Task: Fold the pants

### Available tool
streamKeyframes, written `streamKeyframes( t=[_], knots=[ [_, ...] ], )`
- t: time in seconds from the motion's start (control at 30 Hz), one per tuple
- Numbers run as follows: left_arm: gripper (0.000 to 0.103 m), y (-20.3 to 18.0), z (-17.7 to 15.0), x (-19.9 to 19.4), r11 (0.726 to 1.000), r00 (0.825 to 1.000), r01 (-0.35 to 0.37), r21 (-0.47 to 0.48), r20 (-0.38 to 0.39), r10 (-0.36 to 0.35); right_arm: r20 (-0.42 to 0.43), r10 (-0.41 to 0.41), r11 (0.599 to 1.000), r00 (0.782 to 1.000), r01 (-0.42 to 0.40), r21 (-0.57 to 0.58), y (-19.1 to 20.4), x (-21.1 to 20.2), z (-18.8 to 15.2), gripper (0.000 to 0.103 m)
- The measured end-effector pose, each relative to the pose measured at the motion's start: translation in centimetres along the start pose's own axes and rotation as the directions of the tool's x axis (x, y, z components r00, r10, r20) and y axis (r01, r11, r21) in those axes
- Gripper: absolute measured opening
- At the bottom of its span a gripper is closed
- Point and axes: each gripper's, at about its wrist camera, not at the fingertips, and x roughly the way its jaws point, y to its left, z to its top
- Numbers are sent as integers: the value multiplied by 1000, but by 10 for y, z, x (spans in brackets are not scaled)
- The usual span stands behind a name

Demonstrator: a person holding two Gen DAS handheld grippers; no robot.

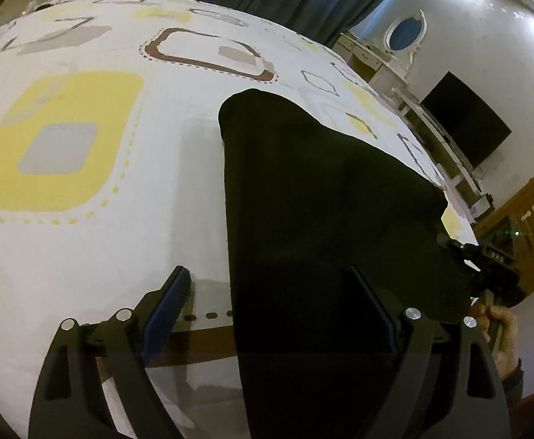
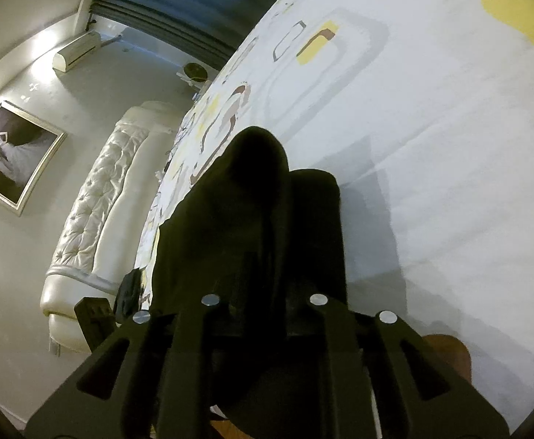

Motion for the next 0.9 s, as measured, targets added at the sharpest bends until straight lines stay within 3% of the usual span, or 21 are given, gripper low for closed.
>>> streamKeyframes(
  t=[0.13, 0.27, 0.3, 0.37, 0.43, 0.7, 0.9],
  knots=[
    [86, -1, 2, -1, 1000, 1000, -20, 20, 8, 20, 2, -2, 1000, 1000, 2, 4, -1, -5, 1, 26],
    [86, -4, 4, -9, 998, 999, -46, 51, 24, 45, -4, 31, 999, 1000, -31, -11, 3, -14, 3, 64],
    [86, -4, 5, -10, 997, 998, -53, 57, 28, 51, -7, 22, 999, 1000, -22, -36, 7, -17, 4, 77],
    [86, -4, 8, -17, 995, 997, -68, 74, 42, 65, 12, -56, 995, 998, 57, -77, 12, -22, 6, 89],
    [86, -3, 11, -23, 994, 996, -76, 79, 52, 72, 29, -86, 991, 996, 89, -99, 12, -28, 10, 89],
    [86, 32, 26, -25, 995, 994, -100, -1, 46, 100, -82, 22, 1000, 996, -21, 14, -22, -15, 15, 89],
    [86, 27, 28, -10, 989, 990, -136, 50, 29, 135, -132, 50, 998, 990, -52, -16, -22, -4, 17, 93]
  ],
)
